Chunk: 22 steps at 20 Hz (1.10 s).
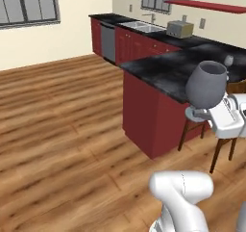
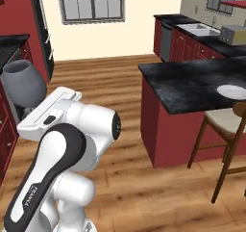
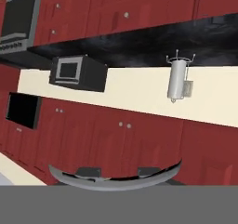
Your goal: Retrieve the wine glasses from the counter and place one next to each plate.
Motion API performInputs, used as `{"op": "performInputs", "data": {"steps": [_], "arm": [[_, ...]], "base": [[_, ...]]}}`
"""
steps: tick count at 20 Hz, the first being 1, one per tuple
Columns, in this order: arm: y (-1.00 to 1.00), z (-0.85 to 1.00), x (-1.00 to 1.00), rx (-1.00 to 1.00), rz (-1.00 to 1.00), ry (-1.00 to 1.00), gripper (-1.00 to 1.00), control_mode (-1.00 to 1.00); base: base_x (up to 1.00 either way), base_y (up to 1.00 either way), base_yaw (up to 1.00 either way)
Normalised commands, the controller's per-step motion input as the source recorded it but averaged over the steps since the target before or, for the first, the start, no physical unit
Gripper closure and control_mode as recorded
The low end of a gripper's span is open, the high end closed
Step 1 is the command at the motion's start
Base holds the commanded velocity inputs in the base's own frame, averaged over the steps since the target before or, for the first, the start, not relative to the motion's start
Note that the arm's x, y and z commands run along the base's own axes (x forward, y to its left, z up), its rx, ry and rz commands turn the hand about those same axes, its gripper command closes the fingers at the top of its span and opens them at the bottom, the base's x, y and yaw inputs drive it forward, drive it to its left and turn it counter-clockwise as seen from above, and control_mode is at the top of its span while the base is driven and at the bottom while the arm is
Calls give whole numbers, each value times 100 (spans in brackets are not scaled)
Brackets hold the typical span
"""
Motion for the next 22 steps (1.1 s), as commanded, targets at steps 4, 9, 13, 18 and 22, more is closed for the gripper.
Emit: {"op": "performInputs", "data": {"steps": [4, 9, 13, 18, 22], "arm": [[0, 0, 0, 0, 0, 0, 100, 100], [0, 0, 0, 0, 0, 0, 100, 100], [0, 0, 0, 0, 0, 0, 100, 100], [0, 0, 0, 0, 0, 0, 100, 100], [0, 0, 0, 0, 0, 0, 100, 100]], "base": [[7, -100, 0], [31, -100, 0], [11, -100, 0], [19, -100, 0], [49, -100, -1]]}}
